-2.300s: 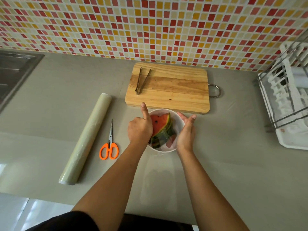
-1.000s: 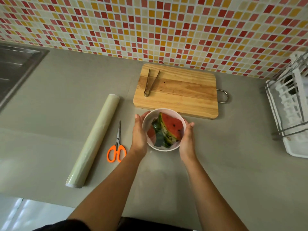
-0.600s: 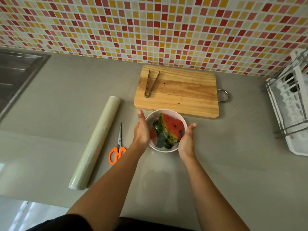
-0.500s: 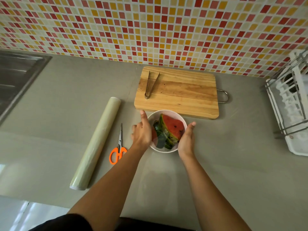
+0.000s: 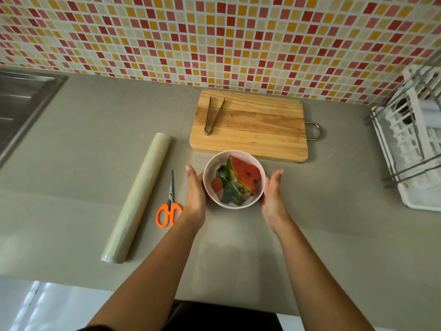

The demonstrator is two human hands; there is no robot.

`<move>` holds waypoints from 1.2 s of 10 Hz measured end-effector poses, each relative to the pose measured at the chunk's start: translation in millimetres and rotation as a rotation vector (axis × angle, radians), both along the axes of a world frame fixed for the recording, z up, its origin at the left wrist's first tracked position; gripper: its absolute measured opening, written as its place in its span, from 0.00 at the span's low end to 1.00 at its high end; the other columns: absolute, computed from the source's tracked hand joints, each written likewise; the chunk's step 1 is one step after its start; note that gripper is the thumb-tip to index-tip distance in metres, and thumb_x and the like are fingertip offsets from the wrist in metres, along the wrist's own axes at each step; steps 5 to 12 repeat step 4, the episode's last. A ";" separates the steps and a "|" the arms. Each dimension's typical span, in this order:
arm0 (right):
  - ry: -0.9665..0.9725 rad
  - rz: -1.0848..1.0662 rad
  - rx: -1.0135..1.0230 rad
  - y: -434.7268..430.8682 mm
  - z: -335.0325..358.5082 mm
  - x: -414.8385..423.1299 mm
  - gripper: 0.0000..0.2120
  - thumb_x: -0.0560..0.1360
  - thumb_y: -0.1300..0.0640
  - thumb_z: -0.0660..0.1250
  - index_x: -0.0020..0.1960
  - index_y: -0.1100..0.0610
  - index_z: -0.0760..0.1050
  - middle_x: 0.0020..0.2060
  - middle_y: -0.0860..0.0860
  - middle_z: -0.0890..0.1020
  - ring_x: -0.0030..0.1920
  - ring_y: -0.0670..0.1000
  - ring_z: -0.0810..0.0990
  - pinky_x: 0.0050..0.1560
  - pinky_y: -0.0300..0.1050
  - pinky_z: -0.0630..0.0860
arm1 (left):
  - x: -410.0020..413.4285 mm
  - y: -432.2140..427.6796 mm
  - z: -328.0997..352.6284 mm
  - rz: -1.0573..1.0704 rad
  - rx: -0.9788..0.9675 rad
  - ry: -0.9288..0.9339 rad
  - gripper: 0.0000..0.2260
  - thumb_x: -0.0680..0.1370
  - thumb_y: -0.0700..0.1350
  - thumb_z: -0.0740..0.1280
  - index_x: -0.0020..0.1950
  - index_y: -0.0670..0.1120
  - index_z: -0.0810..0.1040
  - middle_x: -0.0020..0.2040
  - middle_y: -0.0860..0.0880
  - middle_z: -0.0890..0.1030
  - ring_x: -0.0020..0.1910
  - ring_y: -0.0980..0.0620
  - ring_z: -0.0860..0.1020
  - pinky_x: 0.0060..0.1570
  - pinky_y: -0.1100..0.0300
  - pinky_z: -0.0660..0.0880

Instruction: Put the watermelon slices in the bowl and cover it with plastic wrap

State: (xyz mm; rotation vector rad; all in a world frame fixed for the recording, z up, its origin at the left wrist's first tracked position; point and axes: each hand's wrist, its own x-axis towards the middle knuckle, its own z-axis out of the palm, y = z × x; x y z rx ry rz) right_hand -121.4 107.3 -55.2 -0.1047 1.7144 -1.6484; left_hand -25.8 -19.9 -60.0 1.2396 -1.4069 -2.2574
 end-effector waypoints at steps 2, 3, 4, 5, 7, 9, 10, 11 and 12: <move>-0.042 -0.052 -0.024 3.2 7.6 3.4 0.39 0.74 0.35 0.28 0.67 0.50 0.68 0.68 0.49 0.72 0.71 0.48 0.65 0.75 0.46 0.52 | -7.2 -14.6 7.7 -0.117 -0.140 -0.249 0.44 0.71 0.73 0.36 0.70 0.49 0.72 0.71 0.38 0.69 0.73 0.41 0.63 0.73 0.43 0.57; -0.004 -0.069 -0.054 8.1 1.6 3.4 0.39 0.75 0.37 0.28 0.72 0.54 0.62 0.71 0.49 0.68 0.71 0.46 0.63 0.74 0.43 0.51 | 1.9 -17.9 6.9 -0.200 -0.191 -0.176 0.44 0.71 0.74 0.35 0.64 0.51 0.78 0.65 0.42 0.76 0.69 0.45 0.69 0.69 0.54 0.58; -0.021 -0.115 -0.017 13.2 2.8 -2.3 0.38 0.75 0.37 0.28 0.76 0.56 0.52 0.76 0.50 0.58 0.75 0.47 0.55 0.75 0.45 0.46 | 5.4 -21.3 12.5 -0.155 -0.226 -0.164 0.43 0.71 0.73 0.37 0.68 0.50 0.74 0.68 0.44 0.74 0.69 0.46 0.70 0.71 0.52 0.59; -0.021 -0.115 -0.017 13.2 2.8 -2.3 0.38 0.75 0.37 0.28 0.76 0.56 0.52 0.76 0.50 0.58 0.75 0.47 0.55 0.75 0.45 0.46 | 5.4 -21.3 12.5 -0.155 -0.226 -0.164 0.43 0.71 0.73 0.37 0.68 0.50 0.74 0.68 0.44 0.74 0.69 0.46 0.70 0.71 0.52 0.59; -0.021 -0.115 -0.017 13.2 2.8 -2.3 0.38 0.75 0.37 0.28 0.76 0.56 0.52 0.76 0.50 0.58 0.75 0.47 0.55 0.75 0.45 0.46 | 5.4 -21.3 12.5 -0.155 -0.226 -0.164 0.43 0.71 0.73 0.37 0.68 0.50 0.74 0.68 0.44 0.74 0.69 0.46 0.70 0.71 0.52 0.59; -0.021 -0.115 -0.017 13.2 2.8 -2.3 0.38 0.75 0.37 0.28 0.76 0.56 0.52 0.76 0.50 0.58 0.75 0.47 0.55 0.75 0.45 0.46 | 5.4 -21.3 12.5 -0.155 -0.226 -0.164 0.43 0.71 0.73 0.37 0.68 0.50 0.74 0.68 0.44 0.74 0.69 0.46 0.70 0.71 0.52 0.59; -0.021 -0.115 -0.017 13.2 2.8 -2.3 0.38 0.75 0.37 0.28 0.76 0.56 0.52 0.76 0.50 0.58 0.75 0.47 0.55 0.75 0.45 0.46 | 5.4 -21.3 12.5 -0.155 -0.226 -0.164 0.43 0.71 0.73 0.37 0.68 0.50 0.74 0.68 0.44 0.74 0.69 0.46 0.70 0.71 0.52 0.59; -0.021 -0.115 -0.017 13.2 2.8 -2.3 0.38 0.75 0.37 0.28 0.76 0.56 0.52 0.76 0.50 0.58 0.75 0.47 0.55 0.75 0.45 0.46 | 5.4 -21.3 12.5 -0.155 -0.226 -0.164 0.43 0.71 0.73 0.37 0.68 0.50 0.74 0.68 0.44 0.74 0.69 0.46 0.70 0.71 0.52 0.59; -0.021 -0.115 -0.017 13.2 2.8 -2.3 0.38 0.75 0.37 0.28 0.76 0.56 0.52 0.76 0.50 0.58 0.75 0.47 0.55 0.75 0.45 0.46 | 5.4 -21.3 12.5 -0.155 -0.226 -0.164 0.43 0.71 0.73 0.37 0.68 0.50 0.74 0.68 0.44 0.74 0.69 0.46 0.70 0.71 0.52 0.59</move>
